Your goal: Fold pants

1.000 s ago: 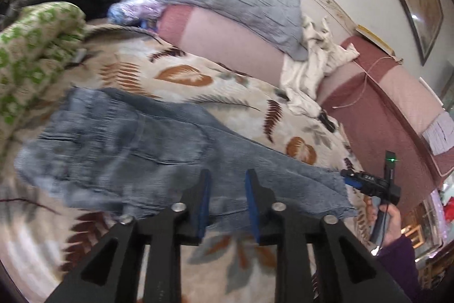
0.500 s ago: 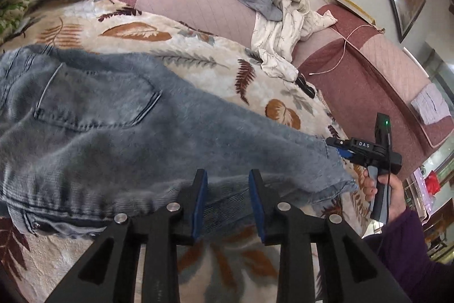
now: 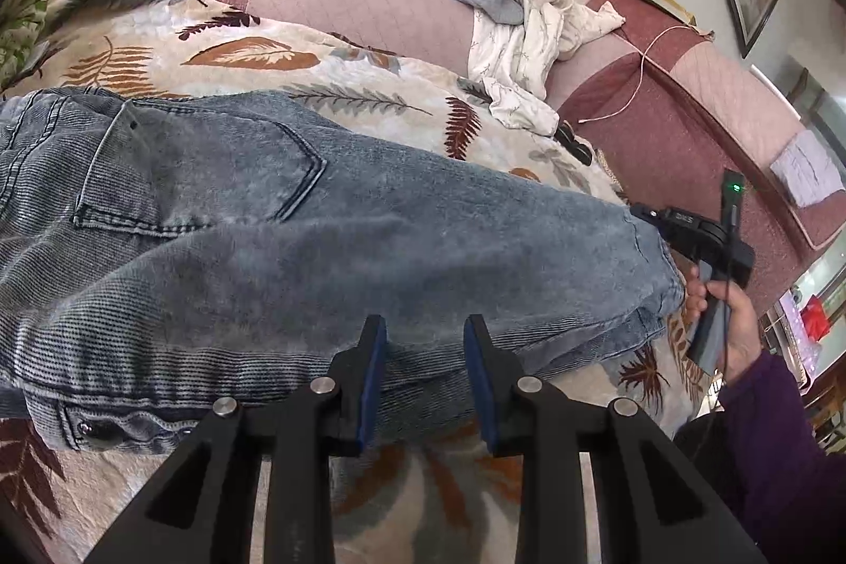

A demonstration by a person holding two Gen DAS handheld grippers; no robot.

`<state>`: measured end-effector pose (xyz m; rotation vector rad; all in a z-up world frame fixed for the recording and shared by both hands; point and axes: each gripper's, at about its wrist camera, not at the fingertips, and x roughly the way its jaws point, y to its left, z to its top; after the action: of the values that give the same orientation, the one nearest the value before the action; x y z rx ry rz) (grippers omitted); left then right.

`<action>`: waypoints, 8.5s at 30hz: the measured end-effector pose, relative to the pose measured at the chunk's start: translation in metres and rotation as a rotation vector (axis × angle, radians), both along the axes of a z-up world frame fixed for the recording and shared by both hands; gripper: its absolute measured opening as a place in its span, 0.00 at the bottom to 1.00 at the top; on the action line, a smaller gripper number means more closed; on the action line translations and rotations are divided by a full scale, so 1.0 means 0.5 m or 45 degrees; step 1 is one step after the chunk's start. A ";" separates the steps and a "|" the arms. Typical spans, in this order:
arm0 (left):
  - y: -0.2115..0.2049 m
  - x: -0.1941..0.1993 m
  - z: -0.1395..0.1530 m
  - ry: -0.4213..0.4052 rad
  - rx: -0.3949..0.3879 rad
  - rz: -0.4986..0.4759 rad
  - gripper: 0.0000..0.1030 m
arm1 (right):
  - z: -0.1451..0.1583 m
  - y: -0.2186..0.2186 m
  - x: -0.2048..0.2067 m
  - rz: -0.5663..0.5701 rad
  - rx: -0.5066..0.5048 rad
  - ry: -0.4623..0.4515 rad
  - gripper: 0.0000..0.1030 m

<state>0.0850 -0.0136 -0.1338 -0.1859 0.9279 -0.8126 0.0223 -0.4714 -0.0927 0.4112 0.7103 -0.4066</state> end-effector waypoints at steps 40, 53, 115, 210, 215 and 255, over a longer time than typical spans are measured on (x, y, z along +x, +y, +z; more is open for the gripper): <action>0.016 -0.017 -0.035 0.160 0.031 -0.037 0.38 | -0.107 0.281 -0.049 0.441 -0.124 0.493 0.50; 0.027 -0.024 -0.010 0.106 0.008 -0.024 0.38 | -0.101 0.290 -0.086 0.430 -0.137 0.507 0.50; -0.006 0.024 -0.019 0.081 0.241 0.169 0.49 | -0.063 0.678 0.491 1.168 -0.128 0.477 0.04; -0.322 -0.212 0.158 -0.547 0.617 0.031 0.73 | 0.058 0.130 -0.243 0.254 0.277 -0.160 0.58; -0.342 -0.210 0.159 -0.550 0.638 0.023 0.73 | 0.052 0.108 -0.262 0.234 0.303 -0.154 0.58; -0.199 -0.090 -0.019 -0.167 0.699 0.167 0.74 | -0.056 0.284 -0.108 0.463 -0.067 0.247 0.58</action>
<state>0.0401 -0.1133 -0.1433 0.2795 0.9701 -0.4206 -0.0317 -0.3295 -0.1208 0.1873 0.9415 -0.1213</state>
